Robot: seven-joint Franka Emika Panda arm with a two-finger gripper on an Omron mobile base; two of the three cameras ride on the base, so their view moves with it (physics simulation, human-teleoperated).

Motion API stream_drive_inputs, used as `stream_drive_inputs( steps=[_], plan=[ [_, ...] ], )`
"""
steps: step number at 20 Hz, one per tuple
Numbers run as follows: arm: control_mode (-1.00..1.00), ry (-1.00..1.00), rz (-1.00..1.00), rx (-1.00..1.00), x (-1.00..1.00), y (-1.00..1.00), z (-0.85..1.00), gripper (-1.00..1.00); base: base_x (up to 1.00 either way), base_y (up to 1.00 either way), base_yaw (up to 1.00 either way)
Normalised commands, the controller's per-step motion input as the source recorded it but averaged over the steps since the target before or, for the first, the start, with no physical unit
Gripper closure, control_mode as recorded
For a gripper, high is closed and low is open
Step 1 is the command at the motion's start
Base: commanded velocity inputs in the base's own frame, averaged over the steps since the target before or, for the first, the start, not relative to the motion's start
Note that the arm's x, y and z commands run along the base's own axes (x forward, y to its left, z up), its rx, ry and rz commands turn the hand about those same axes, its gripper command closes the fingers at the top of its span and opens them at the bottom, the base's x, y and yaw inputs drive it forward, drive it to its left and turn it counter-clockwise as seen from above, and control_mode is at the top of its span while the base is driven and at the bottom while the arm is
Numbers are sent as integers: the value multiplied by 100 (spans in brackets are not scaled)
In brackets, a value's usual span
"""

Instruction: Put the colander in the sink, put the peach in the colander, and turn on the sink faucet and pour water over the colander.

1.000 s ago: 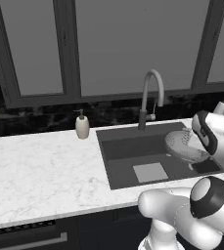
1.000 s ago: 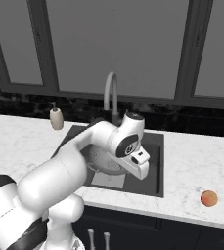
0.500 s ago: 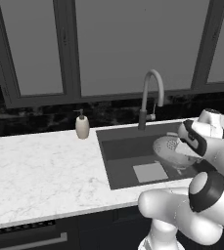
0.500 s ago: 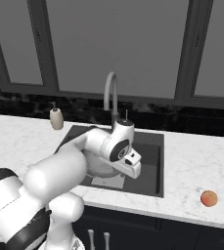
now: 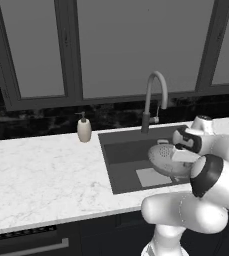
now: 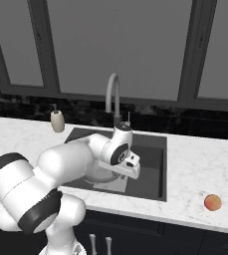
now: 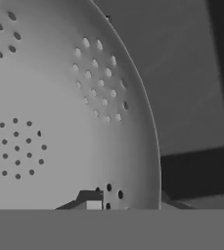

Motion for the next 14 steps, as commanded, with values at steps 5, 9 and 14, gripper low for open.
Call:
stream_drive_inputs(
  steps=[5, 9, 14],
  plan=[
    [-100, 0, 6, 0, 7, 2, -51, 100, 0, 0, 0],
    [-100, -1, 0, 0, 0, -4, -39, 100, 0, 0, 0],
    [-100, -15, 0, 1, -28, 0, -2, 100, 0, 0, 0]
  ],
)
